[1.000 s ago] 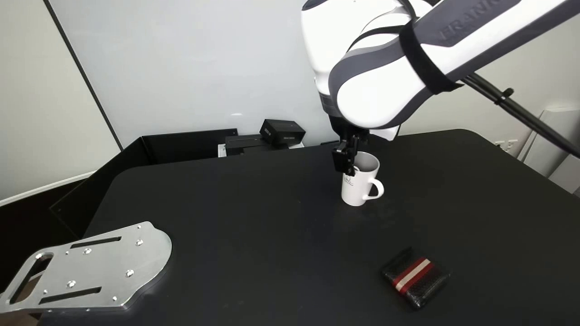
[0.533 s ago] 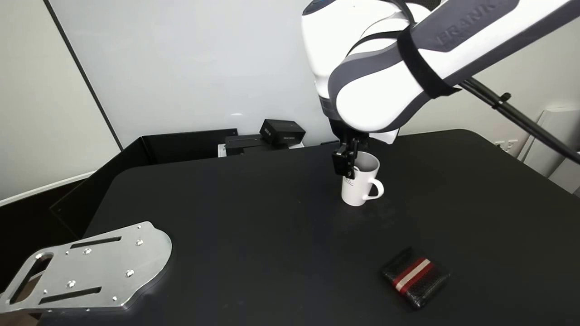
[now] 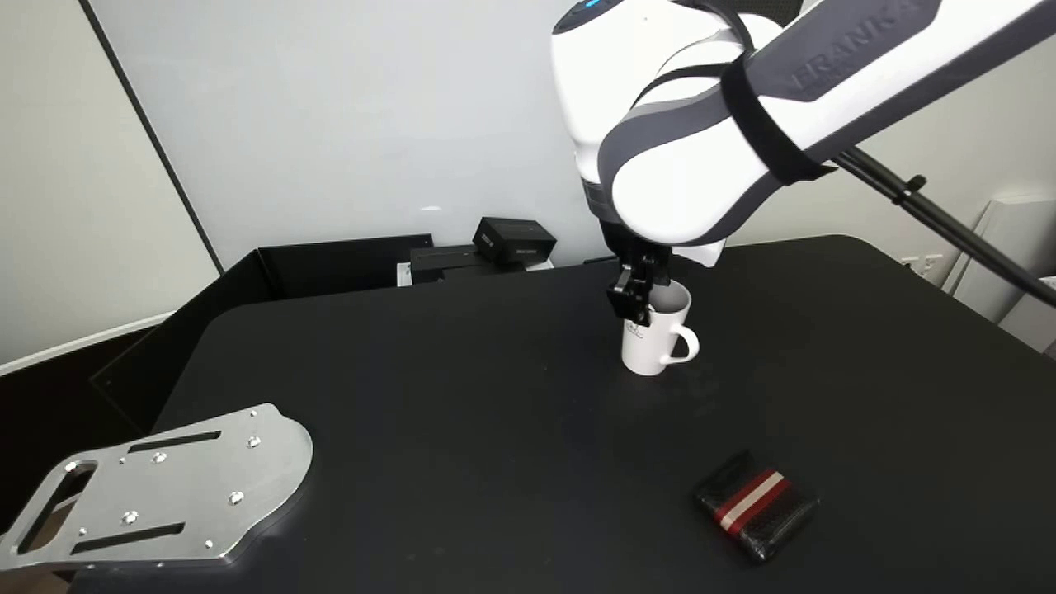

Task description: Remove the spoon from the mug

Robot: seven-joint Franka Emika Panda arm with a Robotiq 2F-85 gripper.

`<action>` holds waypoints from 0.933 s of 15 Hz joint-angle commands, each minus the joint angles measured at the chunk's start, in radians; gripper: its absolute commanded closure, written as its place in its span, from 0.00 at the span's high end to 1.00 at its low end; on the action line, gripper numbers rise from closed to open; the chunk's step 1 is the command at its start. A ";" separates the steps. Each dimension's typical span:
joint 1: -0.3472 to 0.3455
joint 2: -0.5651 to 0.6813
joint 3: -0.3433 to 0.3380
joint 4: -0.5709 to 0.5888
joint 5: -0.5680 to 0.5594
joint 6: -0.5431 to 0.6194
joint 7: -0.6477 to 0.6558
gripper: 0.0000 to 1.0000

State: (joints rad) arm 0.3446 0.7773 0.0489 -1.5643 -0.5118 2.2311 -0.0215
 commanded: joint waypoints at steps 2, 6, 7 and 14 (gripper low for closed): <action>0.005 0.000 -0.010 0.001 0.009 0.010 0.014 0.34; 0.005 0.002 -0.010 0.001 0.011 0.012 0.012 0.08; 0.005 0.002 -0.010 0.001 0.012 0.012 0.012 0.02; -0.001 -0.013 -0.016 0.016 0.022 -0.001 0.014 0.02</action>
State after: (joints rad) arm 0.3441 0.7762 0.0392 -1.5572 -0.5072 2.2388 -0.0214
